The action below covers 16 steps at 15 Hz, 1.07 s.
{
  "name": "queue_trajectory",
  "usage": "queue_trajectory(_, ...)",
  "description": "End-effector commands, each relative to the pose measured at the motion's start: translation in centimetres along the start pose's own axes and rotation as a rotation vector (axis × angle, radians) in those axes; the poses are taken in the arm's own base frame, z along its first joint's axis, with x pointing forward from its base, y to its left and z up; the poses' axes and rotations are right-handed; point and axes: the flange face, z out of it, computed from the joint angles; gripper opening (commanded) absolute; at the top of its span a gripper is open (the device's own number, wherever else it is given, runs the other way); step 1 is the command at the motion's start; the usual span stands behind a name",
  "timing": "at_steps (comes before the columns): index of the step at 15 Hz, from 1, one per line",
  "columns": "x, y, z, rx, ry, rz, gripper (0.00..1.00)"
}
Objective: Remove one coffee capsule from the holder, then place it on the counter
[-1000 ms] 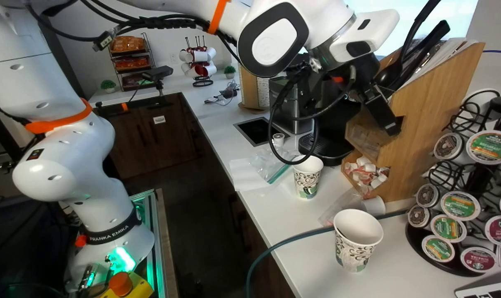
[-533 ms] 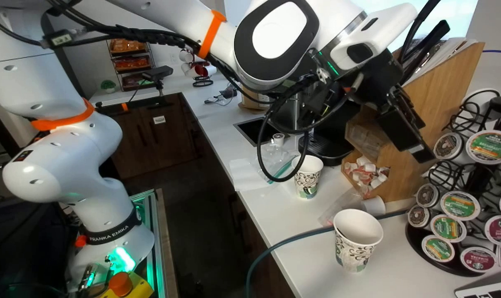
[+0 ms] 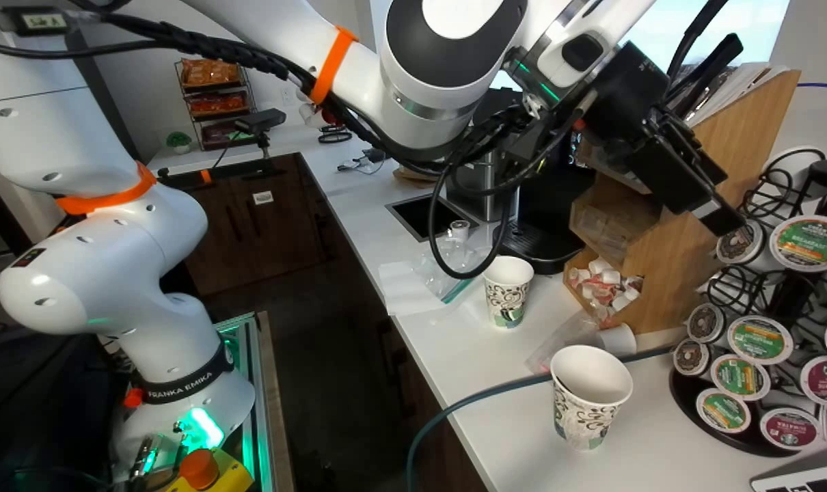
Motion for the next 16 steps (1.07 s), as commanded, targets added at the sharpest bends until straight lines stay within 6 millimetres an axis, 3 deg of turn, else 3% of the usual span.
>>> queue_trajectory(1,-0.3,-1.0,-0.2,0.002,0.035,0.043,1.00)
queue_trajectory(5,-0.8,-2.8,-1.1,-0.003,0.135,0.052,1.00)
queue_trajectory(7,-2.1,-3.5,-0.8,-0.002,0.167,0.045,1.00)
queue_trajectory(16,-7.6,-3.7,3.0,-0.061,0.254,-0.029,1.00)
